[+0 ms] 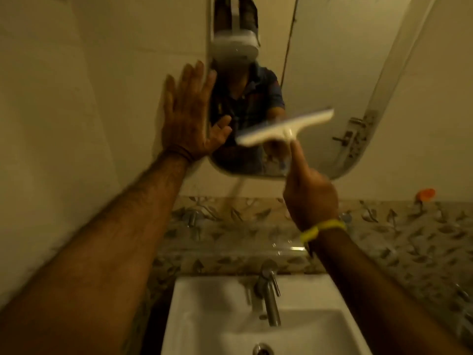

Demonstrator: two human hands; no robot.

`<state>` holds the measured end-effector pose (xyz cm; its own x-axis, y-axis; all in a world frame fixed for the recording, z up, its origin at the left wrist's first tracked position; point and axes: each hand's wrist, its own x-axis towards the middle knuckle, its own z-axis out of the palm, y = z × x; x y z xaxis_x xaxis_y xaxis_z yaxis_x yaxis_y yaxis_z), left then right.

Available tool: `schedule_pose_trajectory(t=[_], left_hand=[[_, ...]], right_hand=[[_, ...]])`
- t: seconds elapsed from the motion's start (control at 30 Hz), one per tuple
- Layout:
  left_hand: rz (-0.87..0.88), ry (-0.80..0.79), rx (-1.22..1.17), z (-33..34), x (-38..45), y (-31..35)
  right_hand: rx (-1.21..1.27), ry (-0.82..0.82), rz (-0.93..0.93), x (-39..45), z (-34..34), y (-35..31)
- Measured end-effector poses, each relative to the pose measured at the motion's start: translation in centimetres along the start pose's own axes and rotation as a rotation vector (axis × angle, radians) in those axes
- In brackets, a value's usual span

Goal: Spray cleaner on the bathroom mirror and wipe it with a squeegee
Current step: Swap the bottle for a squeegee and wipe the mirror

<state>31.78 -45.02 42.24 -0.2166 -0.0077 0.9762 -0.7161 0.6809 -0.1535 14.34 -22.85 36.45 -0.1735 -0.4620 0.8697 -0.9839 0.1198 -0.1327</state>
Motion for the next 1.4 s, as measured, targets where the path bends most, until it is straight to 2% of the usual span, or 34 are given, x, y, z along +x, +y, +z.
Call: schedule_pose_trajectory(t=[0.1,0.23,0.3,0.43,0.5,0.7,0.9,1.17,1.4], left_hand=[[-0.018,0.004,0.042,-0.7,0.3,0.5],[-0.041,-0.022,0.022,-0.7,-0.6,1.9],[-0.036,-0.046,-0.014,-0.3,-1.9,2.5],[-0.008,0.003,0.083,0.9,-3.0,2.1],[0.004,0.023,0.090,1.0,-3.0,1.9],[0.024,0.035,0.086,1.1,-3.1,2.1],[0.001,0.030,0.076,1.3,-3.3,1.9],[0.001,-0.007,0.062,1.1,-3.4,1.8],[-0.053,-0.015,-0.044,-0.6,-3.2,2.5]], right_hand=[[0.088,0.123,0.077,4.4,-0.3,-1.0],[0.141,0.005,0.172,-1.8,0.2,-0.2],[0.183,-0.029,0.286,-4.7,0.1,0.6],[0.321,0.372,0.624,1.1,0.0,4.1],[0.339,0.488,0.704,3.4,-0.3,4.7],[0.646,0.426,0.918,-2.3,1.8,-0.3],[0.627,0.653,1.050,4.4,0.7,1.2],[0.834,0.587,1.292,1.1,4.5,-3.3],[0.997,0.529,1.419,1.9,4.2,-10.9]])
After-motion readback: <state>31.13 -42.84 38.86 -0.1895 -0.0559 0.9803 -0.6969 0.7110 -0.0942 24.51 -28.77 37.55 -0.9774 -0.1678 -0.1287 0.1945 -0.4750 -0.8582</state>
